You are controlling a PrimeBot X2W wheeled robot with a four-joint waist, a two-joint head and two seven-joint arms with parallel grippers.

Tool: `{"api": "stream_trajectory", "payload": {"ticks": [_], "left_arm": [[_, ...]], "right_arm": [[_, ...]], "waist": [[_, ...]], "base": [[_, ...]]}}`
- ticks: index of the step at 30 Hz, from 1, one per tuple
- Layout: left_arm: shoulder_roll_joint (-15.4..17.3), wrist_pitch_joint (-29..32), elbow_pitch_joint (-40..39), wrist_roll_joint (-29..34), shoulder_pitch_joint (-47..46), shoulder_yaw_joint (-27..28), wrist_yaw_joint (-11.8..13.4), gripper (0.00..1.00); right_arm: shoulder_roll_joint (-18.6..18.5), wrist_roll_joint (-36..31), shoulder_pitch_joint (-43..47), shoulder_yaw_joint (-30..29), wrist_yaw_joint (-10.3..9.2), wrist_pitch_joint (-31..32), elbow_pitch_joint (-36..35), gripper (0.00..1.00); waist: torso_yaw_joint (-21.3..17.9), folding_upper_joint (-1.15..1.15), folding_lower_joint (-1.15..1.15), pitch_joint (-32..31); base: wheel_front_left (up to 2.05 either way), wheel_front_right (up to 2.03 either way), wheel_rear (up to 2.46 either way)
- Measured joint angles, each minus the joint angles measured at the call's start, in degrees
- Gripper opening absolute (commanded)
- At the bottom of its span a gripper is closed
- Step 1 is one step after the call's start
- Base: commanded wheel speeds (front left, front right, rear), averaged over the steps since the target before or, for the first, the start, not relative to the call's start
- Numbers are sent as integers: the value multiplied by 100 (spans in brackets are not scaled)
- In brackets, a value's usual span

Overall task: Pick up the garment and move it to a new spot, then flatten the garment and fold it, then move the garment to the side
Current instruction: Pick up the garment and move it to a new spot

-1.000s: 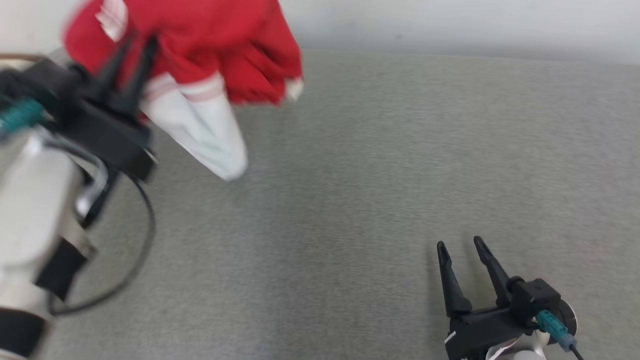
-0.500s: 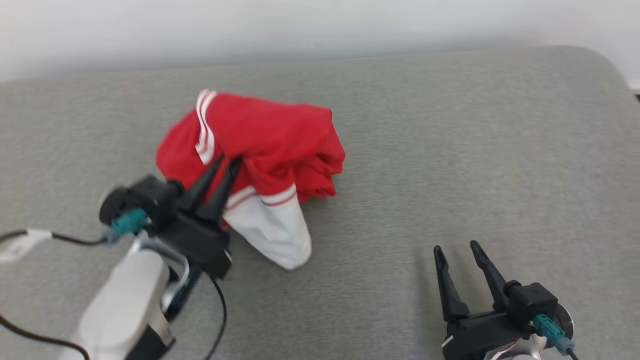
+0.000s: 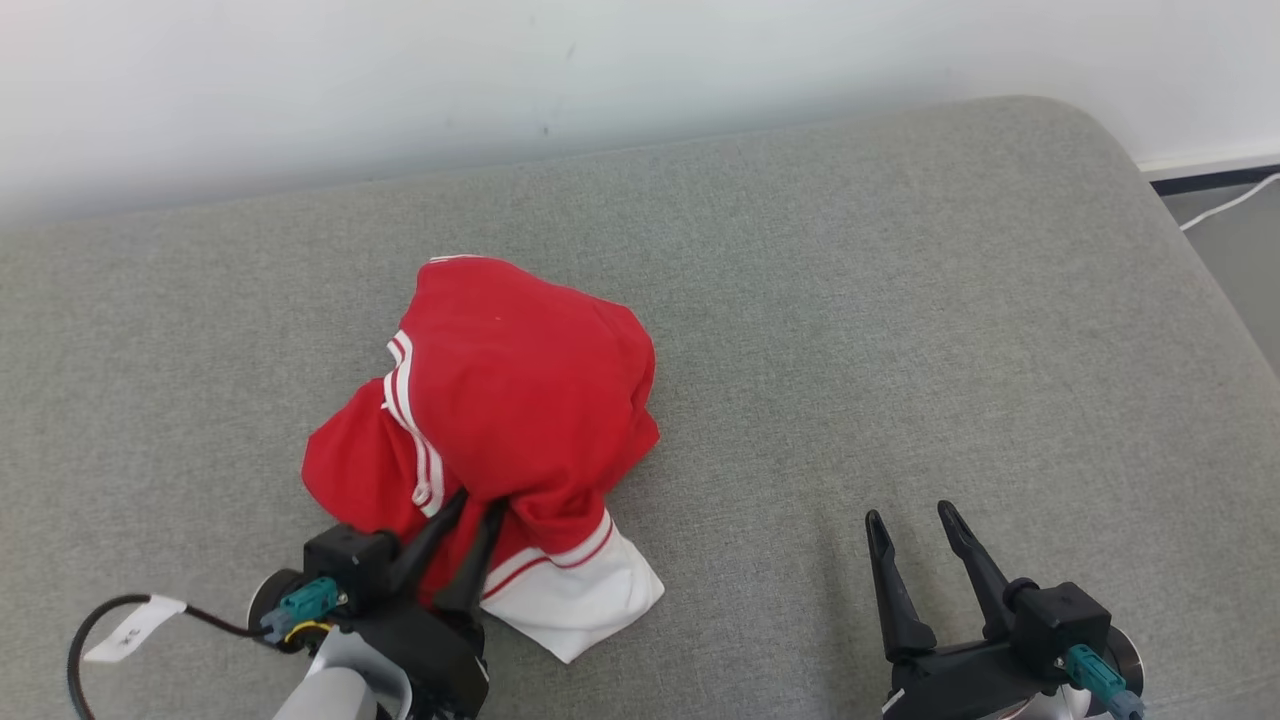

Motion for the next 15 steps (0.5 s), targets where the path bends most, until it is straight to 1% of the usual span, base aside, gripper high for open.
{"api": "stream_trajectory", "payload": {"ticks": [4, 7, 15], "left_arm": [[-83, 1, 26, 123, 187, 219, 0, 100], [-192, 1, -194, 307, 442, 626, 0, 100], [-328, 0, -578, 615, 895, 1163, 0, 100]], "right_arm": [[-1, -1, 46, -12, 0, 1, 12, 100], [-14, 0, 106, 3, 0, 0, 35, 100], [-40, 54, 211, -1, 0, 0, 67, 100]], "waist": [[48, 0, 0, -81], [125, 0, 0, -199], [297, 0, 0, -443]], "base": [[0, 0, 0], [0, 0, 0], [0, 0, 0]]}}
